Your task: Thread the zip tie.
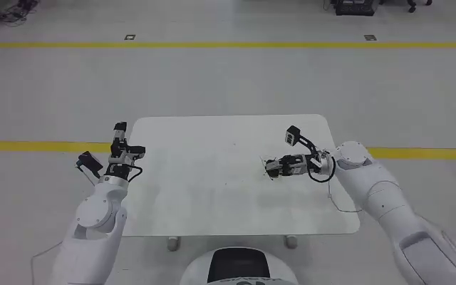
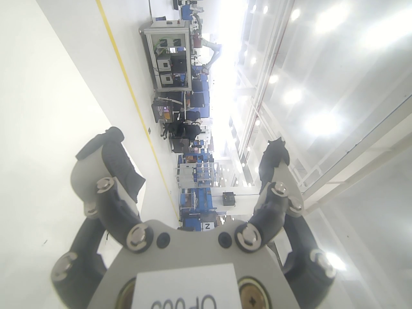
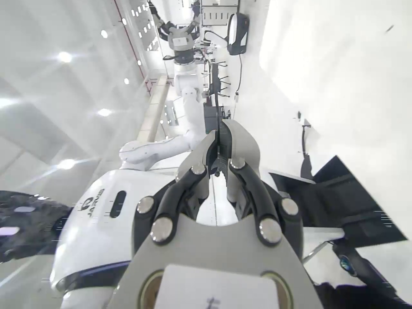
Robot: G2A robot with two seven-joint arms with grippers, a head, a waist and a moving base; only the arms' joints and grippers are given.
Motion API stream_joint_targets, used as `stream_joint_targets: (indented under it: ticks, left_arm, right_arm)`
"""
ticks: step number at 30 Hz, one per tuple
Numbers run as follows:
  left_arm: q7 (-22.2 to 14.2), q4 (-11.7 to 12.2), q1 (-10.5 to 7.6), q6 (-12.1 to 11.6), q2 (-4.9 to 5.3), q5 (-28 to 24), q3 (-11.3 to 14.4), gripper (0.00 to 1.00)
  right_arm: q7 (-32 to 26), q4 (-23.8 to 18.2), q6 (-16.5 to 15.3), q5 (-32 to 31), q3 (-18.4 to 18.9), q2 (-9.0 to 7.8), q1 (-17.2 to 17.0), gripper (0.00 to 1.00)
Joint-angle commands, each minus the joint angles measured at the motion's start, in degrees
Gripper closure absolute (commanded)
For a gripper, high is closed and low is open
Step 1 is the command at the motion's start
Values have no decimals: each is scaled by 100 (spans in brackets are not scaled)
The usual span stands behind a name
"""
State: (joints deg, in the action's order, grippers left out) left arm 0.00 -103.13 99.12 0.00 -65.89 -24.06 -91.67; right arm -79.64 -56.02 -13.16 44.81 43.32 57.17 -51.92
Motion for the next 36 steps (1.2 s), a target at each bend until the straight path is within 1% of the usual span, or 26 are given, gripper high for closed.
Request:
stream_joint_targets:
  ticks: [1,2,3,5,6,19,20,22,23,24,26,27,29,30,36]
  left_arm:
    - [0,0,0,0,0,0,0,0]
    - [0,0,0,0,0,0,0,0]
    - [0,0,0,0,0,0,0,0]
    - [0,0,0,0,0,0,0,0]
    - [0,0,0,0,0,0,0,0]
    - [0,0,0,0,0,0,0,0]
    - [0,0,0,0,0,0,0,0]
    - [0,0,0,0,0,0,0,0]
    - [0,0,0,0,0,0,0,0]
    - [0,0,0,0,0,0,0,0]
    - [0,0,0,0,0,0,0,0]
    - [0,0,0,0,0,0,0,0]
    - [0,0,0,0,0,0,0,0]
    - [0,0,0,0,0,0,0,0]
    - [0,0,0,0,0,0,0,0]
  right_arm:
    - [0,-90,43,581,-425,-218,116,100]
    - [0,-159,102,834,-622,-309,160,100]
    - [0,-209,241,1119,-897,-425,224,100]
    - [0,-308,292,1555,-1267,-572,326,100]
    - [0,-345,292,1786,-1365,-613,339,100]
    - [0,-345,292,1786,-1365,-613,339,100]
    - [75,-346,327,1821,-1346,-611,310,100]
    - [27,-351,627,2053,-1265,-606,242,100]
    - [0,-436,865,2364,-1204,-600,189,100]
    - [0,-487,1033,2477,-1179,-609,170,100]
    - [0,-555,1233,2566,-1133,-641,151,100]
    - [0,-635,1449,2673,-1121,-665,121,100]
    - [0,-691,1623,2748,-1087,-712,93,100]
    - [0,-741,1795,2851,-1069,-745,63,100]
    - [0,-931,2281,3207,-962,-942,-124,100]
